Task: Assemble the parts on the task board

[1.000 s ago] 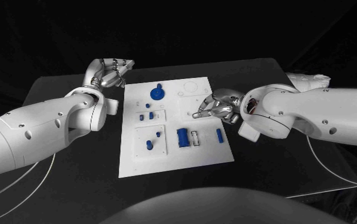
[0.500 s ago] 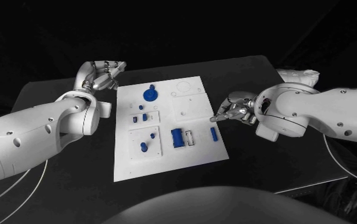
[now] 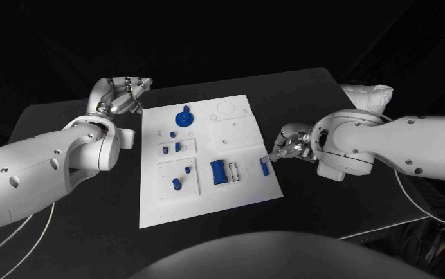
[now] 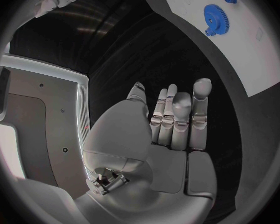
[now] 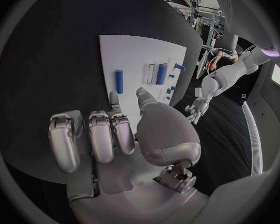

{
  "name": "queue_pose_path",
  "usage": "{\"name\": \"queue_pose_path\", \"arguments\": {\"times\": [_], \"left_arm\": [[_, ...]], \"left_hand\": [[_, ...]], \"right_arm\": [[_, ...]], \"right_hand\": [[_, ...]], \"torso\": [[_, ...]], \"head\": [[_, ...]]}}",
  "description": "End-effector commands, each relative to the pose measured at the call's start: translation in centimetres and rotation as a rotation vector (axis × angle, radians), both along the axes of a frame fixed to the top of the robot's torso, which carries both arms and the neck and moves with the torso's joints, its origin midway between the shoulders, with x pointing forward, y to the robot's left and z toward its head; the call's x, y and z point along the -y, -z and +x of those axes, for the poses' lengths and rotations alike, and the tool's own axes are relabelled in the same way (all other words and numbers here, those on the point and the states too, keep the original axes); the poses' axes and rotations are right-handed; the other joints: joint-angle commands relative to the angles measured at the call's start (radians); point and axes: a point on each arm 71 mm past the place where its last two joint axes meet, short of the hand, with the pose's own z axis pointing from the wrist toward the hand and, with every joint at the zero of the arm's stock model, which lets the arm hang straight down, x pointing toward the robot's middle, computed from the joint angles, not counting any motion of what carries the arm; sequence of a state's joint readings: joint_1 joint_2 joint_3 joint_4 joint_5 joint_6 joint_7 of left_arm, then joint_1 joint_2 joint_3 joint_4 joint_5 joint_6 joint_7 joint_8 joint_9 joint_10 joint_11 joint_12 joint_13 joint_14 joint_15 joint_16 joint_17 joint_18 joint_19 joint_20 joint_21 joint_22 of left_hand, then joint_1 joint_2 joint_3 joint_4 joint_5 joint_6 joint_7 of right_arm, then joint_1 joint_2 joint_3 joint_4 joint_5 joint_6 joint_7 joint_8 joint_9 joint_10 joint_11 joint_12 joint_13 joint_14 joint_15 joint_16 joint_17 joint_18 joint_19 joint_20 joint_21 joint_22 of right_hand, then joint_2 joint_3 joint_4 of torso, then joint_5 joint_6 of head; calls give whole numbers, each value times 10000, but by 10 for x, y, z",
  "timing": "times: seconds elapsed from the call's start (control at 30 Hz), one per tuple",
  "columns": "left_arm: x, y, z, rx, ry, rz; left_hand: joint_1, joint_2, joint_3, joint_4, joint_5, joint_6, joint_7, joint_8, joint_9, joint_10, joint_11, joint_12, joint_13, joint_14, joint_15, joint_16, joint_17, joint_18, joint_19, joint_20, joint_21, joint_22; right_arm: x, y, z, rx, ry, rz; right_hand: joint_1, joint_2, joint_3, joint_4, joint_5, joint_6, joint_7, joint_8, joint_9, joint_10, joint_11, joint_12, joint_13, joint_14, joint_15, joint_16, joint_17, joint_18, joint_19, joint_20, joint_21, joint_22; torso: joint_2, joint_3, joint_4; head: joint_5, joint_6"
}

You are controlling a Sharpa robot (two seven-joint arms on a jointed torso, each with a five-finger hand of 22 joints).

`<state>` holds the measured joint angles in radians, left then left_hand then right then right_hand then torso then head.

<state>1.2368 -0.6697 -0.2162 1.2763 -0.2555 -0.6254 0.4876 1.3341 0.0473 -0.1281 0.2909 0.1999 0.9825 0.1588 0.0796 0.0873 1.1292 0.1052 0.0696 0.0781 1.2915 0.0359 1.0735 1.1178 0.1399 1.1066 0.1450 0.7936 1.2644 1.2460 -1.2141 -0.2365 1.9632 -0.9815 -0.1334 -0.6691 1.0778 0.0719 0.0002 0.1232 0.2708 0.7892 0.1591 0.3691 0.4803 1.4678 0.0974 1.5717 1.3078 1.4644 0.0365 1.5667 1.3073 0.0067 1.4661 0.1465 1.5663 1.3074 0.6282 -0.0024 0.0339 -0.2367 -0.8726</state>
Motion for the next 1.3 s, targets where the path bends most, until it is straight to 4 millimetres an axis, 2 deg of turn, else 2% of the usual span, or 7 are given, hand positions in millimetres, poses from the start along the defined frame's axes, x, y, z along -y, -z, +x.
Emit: {"name": "queue_pose_path", "arguments": {"times": [0.03, 0.13, 0.23, 0.5, 0.6, 0.87, 1.3], "left_arm": [[1, -1, 0, 59, 134, -18], [1, -1, -1, 50, 132, -19], [1, -1, -1, 46, 140, -23], [-1, -1, 0, 36, 115, -8], [-1, -1, 0, 36, 120, -8], [-3, 0, 0, 32, 96, 0], [-4, 0, 0, 15, 83, 8]], "left_hand": [[42, 90, -68, 4, 50, -30, -21, 28, 14, -5, -41, 38, 17, 48, -6, -24, -11, 28, 98, 3, -58, 15], [42, 90, -68, 4, 50, -30, -21, 28, 14, -5, -41, 38, 17, 48, -6, -24, -11, 28, 98, 3, -58, 15], [42, 90, -68, 4, 50, -30, -21, 28, 14, -5, -41, 38, 17, 48, -6, -24, -11, 28, 98, 3, -58, 15], [42, 90, -68, 4, 50, -30, -21, 28, 14, -5, -41, 38, 17, 48, -6, -24, -11, 28, 98, 3, -58, 15], [42, 90, -68, 4, 50, -30, -21, 28, 14, -5, -41, 38, 17, 48, -6, -24, -11, 28, 98, 3, -58, 15], [42, 90, -68, 4, 50, -30, -21, 28, 14, -5, -41, 38, 17, 48, -6, -24, -11, 28, 98, 3, -58, 15], [42, 90, -68, 4, 50, -30, -21, 28, 14, -5, -41, 38, 17, 48, -6, -24, -11, 28, 98, 3, -58, 15]], "right_arm": [[-1, 5, 0, -88, -202, -693], [-5, 9, 1, -58, -281, -861], [-7, 13, 2, -46, -371, -1025], [-16, 27, 1, -118, -673, -1373], [-18, 29, 1, -143, -760, -1526], [-18, 30, 4, 171, -951, -1966], [-22, 33, 8, 240, -1228, -2384]], "right_hand": [[-136, -12, 19, 43, 283, 141, -41, -45, 76, 1030, -112, -9, 2630, 1064, -102, 41, 2635, -67, 1047, -81, 45, 2634], [-361, -79, 67, 87, 778, 253, -112, 20, 248, 1030, -179, -9, 2630, 1064, -162, 41, 2635, -67, 1047, -143, 45, 2634], [-430, -107, 108, 86, 924, 273, -135, 41, 330, 1030, -203, -9, 2630, 1064, -186, 41, 2635, -67, 1047, -167, 45, 2634], [-365, -104, 252, -20, 874, 217, -150, 34, 441, 1030, -225, -9, 2630, 1064, -213, 41, 2635, -67, 1047, -197, 45, 2634], [-308, -103, 351, -102, 780, 147, -143, 16, 515, 1030, -221, -9, 2630, 1064, -215, 41, 2635, -67, 1047, -207, 45, 2634], [-265, -94, 429, -161, 738, 97, -134, 12, 575, 1030, -217, -9, 2630, 1064, -214, 41, 2635, -67, 1047, -209, 45, 2634], [-72, -165, 675, -438, 669, -2, -132, 99, 840, 1030, -216, -9, 2630, 1064, -215, 41, 2635, -67, 1047, -214, 45, 2634]], "torso": [[7, 4, -6], [8, 1, -8], [9, -3, -2], [-25, 5, -67], [-31, -6, -45], [-15, 23, -39], [-29, -1, -68]], "head": [[9, 0], [4, 0], [-17, 0], [2, 0], [-28, 0], [0, 0], [-34, 0]]}}
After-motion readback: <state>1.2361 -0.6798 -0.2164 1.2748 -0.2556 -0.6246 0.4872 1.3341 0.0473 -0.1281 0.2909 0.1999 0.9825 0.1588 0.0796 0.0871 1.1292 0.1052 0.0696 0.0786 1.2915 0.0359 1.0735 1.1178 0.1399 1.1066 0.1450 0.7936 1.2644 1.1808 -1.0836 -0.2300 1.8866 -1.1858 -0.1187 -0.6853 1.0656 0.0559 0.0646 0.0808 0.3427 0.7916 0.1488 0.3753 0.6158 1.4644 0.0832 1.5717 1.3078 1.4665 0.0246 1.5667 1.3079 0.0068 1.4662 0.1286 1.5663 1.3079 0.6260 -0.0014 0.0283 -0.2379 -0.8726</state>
